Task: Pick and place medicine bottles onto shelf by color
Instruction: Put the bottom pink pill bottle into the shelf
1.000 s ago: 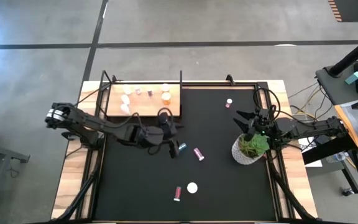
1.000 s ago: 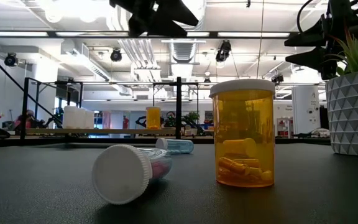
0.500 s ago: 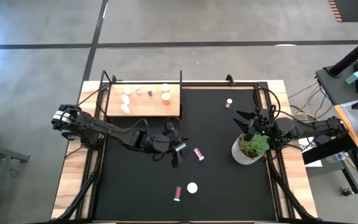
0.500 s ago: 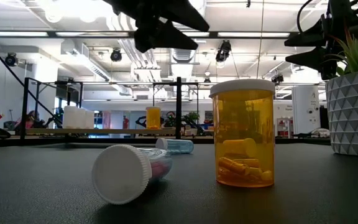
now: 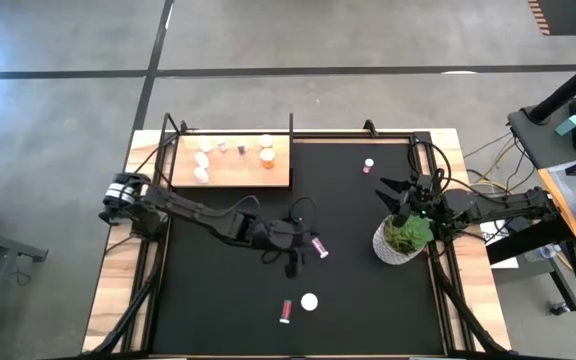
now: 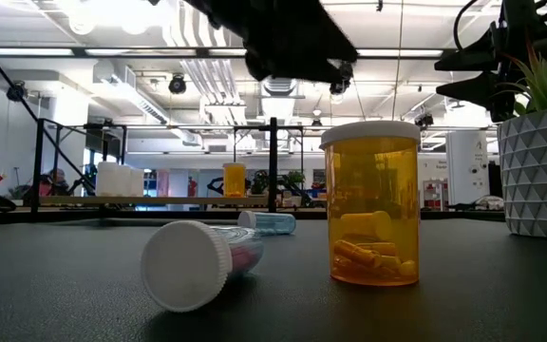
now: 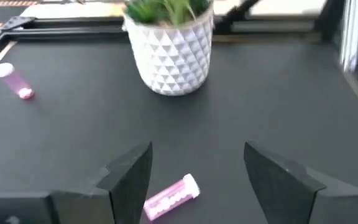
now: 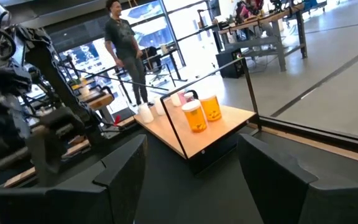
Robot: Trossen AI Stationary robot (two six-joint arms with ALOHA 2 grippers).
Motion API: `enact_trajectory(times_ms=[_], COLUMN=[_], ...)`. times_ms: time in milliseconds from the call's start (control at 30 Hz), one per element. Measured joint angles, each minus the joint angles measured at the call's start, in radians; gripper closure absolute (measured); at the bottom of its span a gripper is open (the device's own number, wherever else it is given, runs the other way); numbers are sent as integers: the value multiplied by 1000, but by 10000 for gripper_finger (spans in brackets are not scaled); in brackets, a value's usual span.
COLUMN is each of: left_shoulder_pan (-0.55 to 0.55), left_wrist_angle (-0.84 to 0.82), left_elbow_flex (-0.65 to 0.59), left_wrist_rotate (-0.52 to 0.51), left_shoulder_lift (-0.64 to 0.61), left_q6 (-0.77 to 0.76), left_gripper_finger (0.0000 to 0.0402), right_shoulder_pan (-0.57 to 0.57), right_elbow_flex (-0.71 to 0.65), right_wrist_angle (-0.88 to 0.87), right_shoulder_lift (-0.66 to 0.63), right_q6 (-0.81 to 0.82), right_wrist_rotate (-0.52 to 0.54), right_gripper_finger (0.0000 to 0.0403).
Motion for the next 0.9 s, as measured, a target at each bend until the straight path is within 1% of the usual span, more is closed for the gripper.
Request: enact_trajectory(times_ms=[133,300,400,500,633,733,900], left_shoulder_pan=[7,31,49,69,97,111,131], left_wrist_angle=[-1,-2,0,-16,-50,-51,-40], left_elbow_flex=[28,69,87,89,86,86,97], left_wrist_rotate=[57,125,132,150,248,298,305], left_shoulder_lift=[47,105,131,159,201,231,269], left_q6=[142,214,279,385,510,541,551], left_gripper_finger=[164,164,164,164,164,164,164], right_shoulder_pan=[0,0,0,0,0,0,0], right_elbow_flex=[0,0,0,0,0,0,0], right_wrist_angle=[0,0,0,0,0,0,0], right_shoulder_lift=[0,0,0,0,0,0,0], right_q6=[0,0,0,0,0,0,0], right_wrist_rotate=[0,0,0,0,0,0,0], right_gripper_finger=[163,163,163,163,163,163,163])
